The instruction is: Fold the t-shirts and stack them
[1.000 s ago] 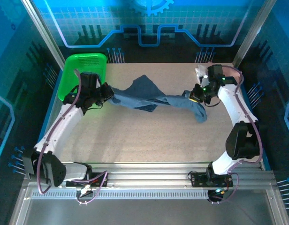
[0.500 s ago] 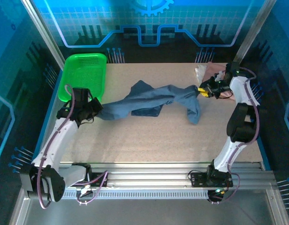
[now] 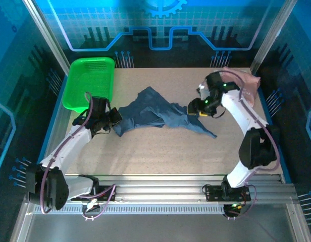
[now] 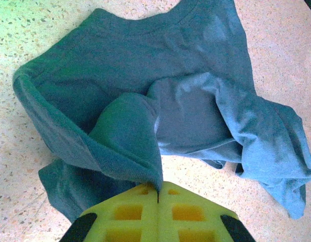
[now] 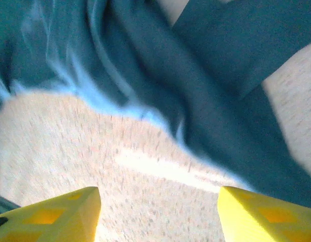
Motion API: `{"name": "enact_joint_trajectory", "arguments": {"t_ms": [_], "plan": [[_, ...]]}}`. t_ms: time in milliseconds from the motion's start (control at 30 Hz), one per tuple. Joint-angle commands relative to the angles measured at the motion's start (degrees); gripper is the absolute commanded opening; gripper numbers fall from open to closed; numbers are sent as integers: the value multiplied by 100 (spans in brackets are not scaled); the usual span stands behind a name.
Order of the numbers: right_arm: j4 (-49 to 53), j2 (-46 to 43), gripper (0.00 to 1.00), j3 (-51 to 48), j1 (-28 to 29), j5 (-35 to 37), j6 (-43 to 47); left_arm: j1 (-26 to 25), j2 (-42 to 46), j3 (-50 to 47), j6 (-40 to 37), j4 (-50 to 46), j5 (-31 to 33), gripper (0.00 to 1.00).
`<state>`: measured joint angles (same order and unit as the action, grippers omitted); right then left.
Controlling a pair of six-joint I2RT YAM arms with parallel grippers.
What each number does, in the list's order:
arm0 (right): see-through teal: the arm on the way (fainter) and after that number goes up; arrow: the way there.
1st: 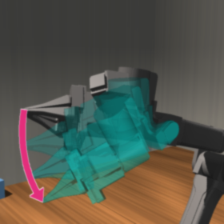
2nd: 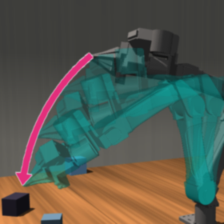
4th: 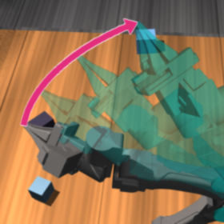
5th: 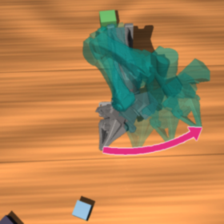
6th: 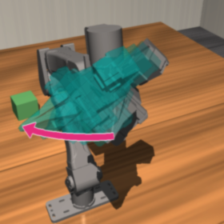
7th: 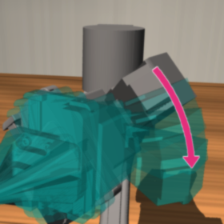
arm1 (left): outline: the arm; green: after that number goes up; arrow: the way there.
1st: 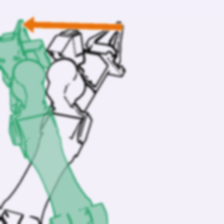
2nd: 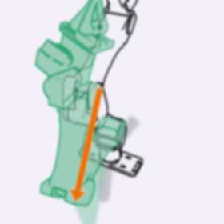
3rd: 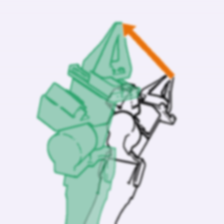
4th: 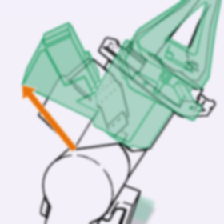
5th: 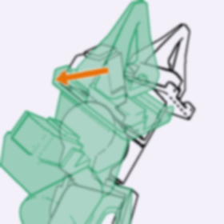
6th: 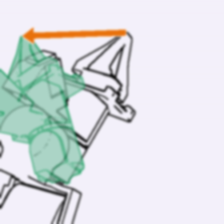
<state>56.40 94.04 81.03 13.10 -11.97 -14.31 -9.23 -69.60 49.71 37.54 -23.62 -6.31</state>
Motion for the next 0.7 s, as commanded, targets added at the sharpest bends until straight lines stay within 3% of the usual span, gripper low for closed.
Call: {"name": "enact_joint_trajectory", "arguments": {"t_ms": [0, 167, 367, 433, 533, 600, 667], "plan": [[-236, 97, 66, -595, 367, 935, 434, -17, -19, 28, -11, 165, -110, 0], [-886, 922, 68, -195, 923, 2053, 274, 26, 48, -29, -90, 120, -138, 0], [-1382, 2027, 64, 599, 948, 2293, 268, 165, 333, -243, -131, 42, -93, 0], [-1360, 2267, 51, 918, 947, 2528, 216, 215, 447, -301, -146, -14, -42, 0], [-1098, 2249, 18, 1249, 880, 2788, 173, 280, 611, -285, -248, -247, 84, 0], [-955, 1937, 7, 1285, 779, 2685, 242, 338, 760, -310, -290, -346, 129, 0], [-773, 1513, 2, 1320, 656, 2309, 417, 394, 898, -288, -326, -450, 173, 0]]}}
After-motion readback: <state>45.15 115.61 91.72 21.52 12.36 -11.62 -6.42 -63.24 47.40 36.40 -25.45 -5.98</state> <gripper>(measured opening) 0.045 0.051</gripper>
